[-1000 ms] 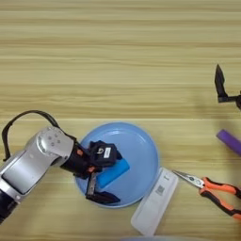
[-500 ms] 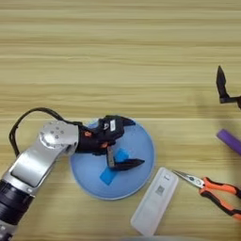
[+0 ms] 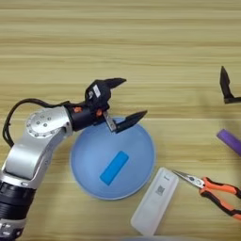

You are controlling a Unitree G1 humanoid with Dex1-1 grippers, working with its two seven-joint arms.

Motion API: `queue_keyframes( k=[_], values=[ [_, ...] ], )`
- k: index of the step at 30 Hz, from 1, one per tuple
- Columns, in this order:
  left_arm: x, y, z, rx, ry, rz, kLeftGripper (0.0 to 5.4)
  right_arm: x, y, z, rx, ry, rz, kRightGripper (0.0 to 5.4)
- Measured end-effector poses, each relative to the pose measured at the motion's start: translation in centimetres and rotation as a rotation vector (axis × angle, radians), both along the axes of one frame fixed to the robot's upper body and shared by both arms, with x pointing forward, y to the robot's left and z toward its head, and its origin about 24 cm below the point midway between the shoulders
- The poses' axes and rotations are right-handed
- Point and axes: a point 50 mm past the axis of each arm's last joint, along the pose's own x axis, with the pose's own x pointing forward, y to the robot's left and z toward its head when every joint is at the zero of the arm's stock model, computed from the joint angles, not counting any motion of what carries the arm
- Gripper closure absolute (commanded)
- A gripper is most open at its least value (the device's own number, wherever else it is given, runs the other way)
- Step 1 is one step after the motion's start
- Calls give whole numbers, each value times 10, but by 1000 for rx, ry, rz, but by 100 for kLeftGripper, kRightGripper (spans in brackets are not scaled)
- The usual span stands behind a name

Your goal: Move the objects on the table

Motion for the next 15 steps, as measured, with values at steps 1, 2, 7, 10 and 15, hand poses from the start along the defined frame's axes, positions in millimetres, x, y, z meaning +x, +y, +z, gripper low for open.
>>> queue_keyframes(
  k=[1,2,7,10,15],
  values=[
    [1,1,4,-24,-15,17,3,0,-2,2,-12,0,4,0],
    [1,2,8,-60,-30,39,3,-1,-5,4,-19,0,15,0],
    [4,10,18,-157,-82,139,3,-5,-14,19,-46,18,102,0],
    [2,12,15,-191,-106,194,3,-8,-18,22,-86,61,157,0],
    [7,21,3,-236,-95,324,3,-14,-17,19,-122,145,288,0]
  ],
)
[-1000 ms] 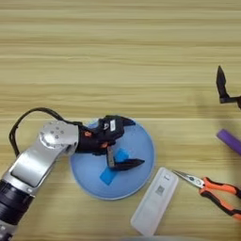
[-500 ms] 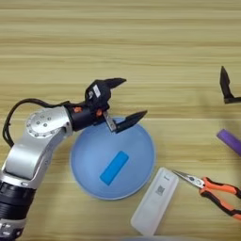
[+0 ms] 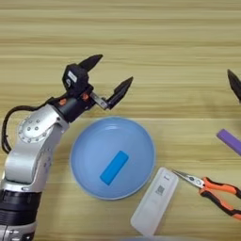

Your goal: Move the objects on the table

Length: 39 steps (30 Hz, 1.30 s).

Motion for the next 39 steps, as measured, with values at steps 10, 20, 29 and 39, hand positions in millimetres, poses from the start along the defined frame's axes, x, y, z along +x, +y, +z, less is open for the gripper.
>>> queue_keyframes(
  k=[10,20,29,39],
  values=[
    [9,22,-24,-79,17,324,3,-10,-6,-6,-64,107,162,0],
    [10,50,-37,-45,-48,665,3,-19,-17,-21,-83,204,189,0],
    [10,75,-57,65,-44,880,3,-29,-32,-40,-127,350,237,0],
    [8,73,-60,36,-95,839,3,-34,-47,-65,-142,493,238,0]
  ],
)
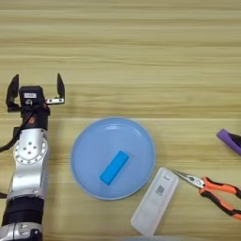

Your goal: Move the objects on the table

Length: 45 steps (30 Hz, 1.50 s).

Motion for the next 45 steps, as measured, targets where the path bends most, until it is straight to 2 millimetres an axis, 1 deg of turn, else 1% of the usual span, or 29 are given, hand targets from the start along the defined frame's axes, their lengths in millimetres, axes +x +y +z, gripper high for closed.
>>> queue_keyframes(
  k=[3,6,7,9,12,16,22,27,28,29,33,34,40,45],
  values=[
    [-1,-2,0,-11,-11,-34,3,-1,-5,-8,-12,45,-6,0],
    [-2,-3,-1,-38,-8,-73,3,-4,-1,-17,-33,92,45,0],
    [-2,-3,-1,-45,-7,-85,0,-5,-1,-19,-40,106,50,17],
    [-2,-4,0,-63,-13,-104,0,-6,0,-23,-47,121,54,29],
    [-3,-4,3,-80,-27,-128,0,-6,1,-26,-56,135,57,64],
    [-3,-3,2,-85,-23,-139,0,-7,1,-29,-59,153,58,127],
    [-4,-2,2,-85,-19,-139,0,-6,2,-31,-69,154,51,190],
    [-4,-3,3,-84,-19,-142,0,-4,2,-33,-67,165,38,255],
    [-4,-3,3,-85,-18,-142,0,-3,2,-34,-62,174,35,269],
    [-4,-3,3,-85,-17,-142,0,-3,2,-34,-59,179,34,269],
    [-4,-3,3,-84,-18,-142,0,-4,2,-36,-24,213,28,322],
    [-4,-3,4,-84,-20,-143,0,-5,3,-36,-14,220,30,322],
    [-4,-3,4,-84,-21,-143,0,-9,5,-38,38,263,41,392],
    [-4,-3,4,-85,-23,-143,0,-10,7,-39,42,274,54,399]
  ],
)
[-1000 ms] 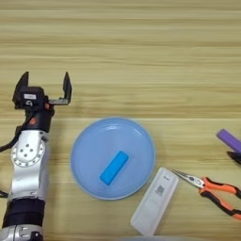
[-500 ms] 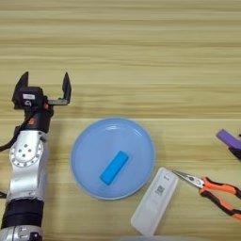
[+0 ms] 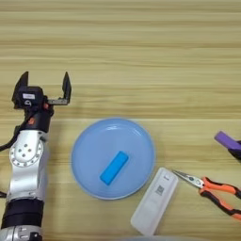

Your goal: Move the objects on the table

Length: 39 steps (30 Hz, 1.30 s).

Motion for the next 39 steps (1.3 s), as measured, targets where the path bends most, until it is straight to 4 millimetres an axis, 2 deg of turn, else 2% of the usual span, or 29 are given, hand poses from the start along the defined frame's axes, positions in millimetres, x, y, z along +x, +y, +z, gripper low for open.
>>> queue_keyframes(
  k=[10,14,23,33,39],
  values=[
    [0,-2,3,-3,-12,-4,0,0,2,1,27,14,9,399],
    [0,-3,2,-3,-12,-10,0,1,10,7,32,9,39,399],
    [0,-4,1,-3,-7,-13,0,15,36,40,36,-98,143,399],
    [1,-8,1,-5,-5,-27,0,17,87,77,50,-190,353,399],
    [1,-10,0,-9,-4,-32,0,19,110,87,57,-207,420,399]
  ],
)
